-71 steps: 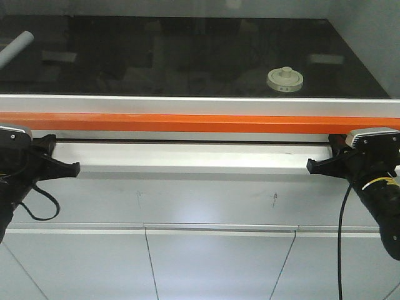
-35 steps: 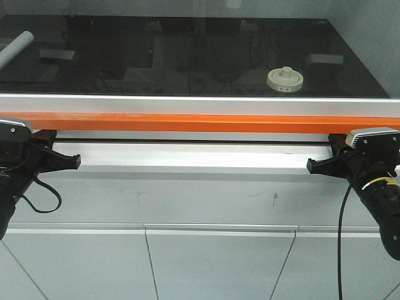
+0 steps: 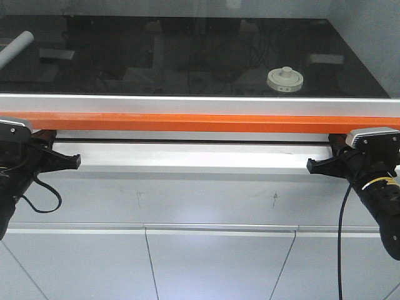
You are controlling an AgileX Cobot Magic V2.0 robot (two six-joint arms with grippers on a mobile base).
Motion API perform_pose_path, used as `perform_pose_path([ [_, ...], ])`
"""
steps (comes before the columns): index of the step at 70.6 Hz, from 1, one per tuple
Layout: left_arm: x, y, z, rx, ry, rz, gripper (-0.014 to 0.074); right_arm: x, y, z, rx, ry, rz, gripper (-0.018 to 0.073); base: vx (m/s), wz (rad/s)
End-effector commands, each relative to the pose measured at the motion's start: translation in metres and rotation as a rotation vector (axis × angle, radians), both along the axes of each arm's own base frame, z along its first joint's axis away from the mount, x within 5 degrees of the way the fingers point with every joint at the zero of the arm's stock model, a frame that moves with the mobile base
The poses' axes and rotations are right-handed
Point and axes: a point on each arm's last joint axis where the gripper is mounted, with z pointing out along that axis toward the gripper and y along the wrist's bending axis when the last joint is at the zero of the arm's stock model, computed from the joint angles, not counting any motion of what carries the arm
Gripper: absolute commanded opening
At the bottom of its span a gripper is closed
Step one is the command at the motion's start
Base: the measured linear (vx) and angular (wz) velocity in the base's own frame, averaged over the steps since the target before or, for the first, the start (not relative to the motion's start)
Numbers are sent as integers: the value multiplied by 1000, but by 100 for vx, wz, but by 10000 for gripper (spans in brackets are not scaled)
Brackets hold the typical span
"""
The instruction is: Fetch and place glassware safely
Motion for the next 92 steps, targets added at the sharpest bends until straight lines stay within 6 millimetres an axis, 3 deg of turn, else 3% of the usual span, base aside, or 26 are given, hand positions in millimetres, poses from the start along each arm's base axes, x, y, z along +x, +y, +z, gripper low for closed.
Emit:
perform_pose_path([
  [1,3,-2,40,-19,-212,-5,-7,3,-1,29,1,-177,0,-1,0,0],
  [26,7,-2,77,-14,-289,-4,-7,1,-1,38,6,-231,5,-1,0,0],
  [68,3,-2,148,-8,-421,0,-7,6,-1,113,-26,-360,2,-1,0,0],
  [92,-10,-1,197,-5,-504,4,-7,-3,-1,155,-6,-449,1,-1,0,0],
])
